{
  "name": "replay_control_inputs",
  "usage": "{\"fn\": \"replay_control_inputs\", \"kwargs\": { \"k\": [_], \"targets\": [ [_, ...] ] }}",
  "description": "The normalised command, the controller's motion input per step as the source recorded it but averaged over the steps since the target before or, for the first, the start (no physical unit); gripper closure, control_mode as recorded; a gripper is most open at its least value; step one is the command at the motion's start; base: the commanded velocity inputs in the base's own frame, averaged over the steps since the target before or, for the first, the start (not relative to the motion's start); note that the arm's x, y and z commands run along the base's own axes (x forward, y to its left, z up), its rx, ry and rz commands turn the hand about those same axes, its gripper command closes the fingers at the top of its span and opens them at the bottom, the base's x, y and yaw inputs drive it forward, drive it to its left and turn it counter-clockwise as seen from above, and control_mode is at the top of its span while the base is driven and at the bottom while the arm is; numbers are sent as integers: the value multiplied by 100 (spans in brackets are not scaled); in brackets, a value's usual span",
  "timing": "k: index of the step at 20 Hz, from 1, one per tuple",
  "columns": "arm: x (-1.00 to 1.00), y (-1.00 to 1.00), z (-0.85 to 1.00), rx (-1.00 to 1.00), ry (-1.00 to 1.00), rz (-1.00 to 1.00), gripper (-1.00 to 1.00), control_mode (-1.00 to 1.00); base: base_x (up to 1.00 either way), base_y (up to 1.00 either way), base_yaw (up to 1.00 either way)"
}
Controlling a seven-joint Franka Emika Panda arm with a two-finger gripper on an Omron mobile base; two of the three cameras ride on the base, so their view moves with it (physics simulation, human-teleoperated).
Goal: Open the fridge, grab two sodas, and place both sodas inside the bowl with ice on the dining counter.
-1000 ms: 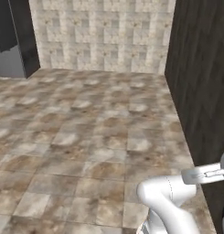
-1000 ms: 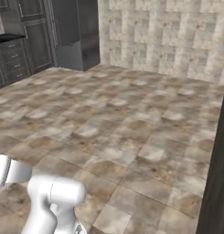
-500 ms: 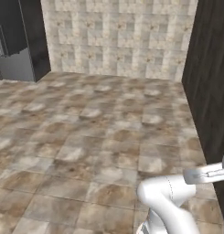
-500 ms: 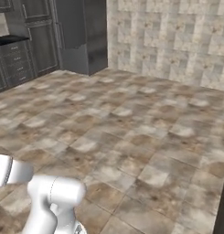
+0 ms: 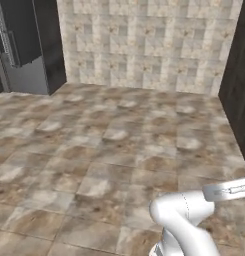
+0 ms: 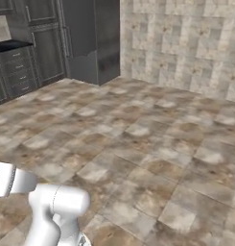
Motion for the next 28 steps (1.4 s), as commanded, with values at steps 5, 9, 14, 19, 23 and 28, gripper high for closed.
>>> {"fn": "replay_control_inputs", "kwargs": {
  "k": [5, 9, 14, 19, 23, 28],
  "targets": [
    [0, 0, 0, 0, 0, 0, -100, 100, 100, 92, 0],
    [0, 0, 0, 0, 0, 0, -100, 100, 92, 100, 0],
    [0, 0, 0, 0, 0, 0, -100, 100, 84, 100, 0],
    [0, 0, 0, 0, 0, 0, -100, 100, 85, 100, -2],
    [0, 0, 0, 0, 0, 0, -100, 100, 99, 100, -1],
    [0, 0, 0, 0, 0, 0, -100, 100, 100, 100, 0]
  ]
}}
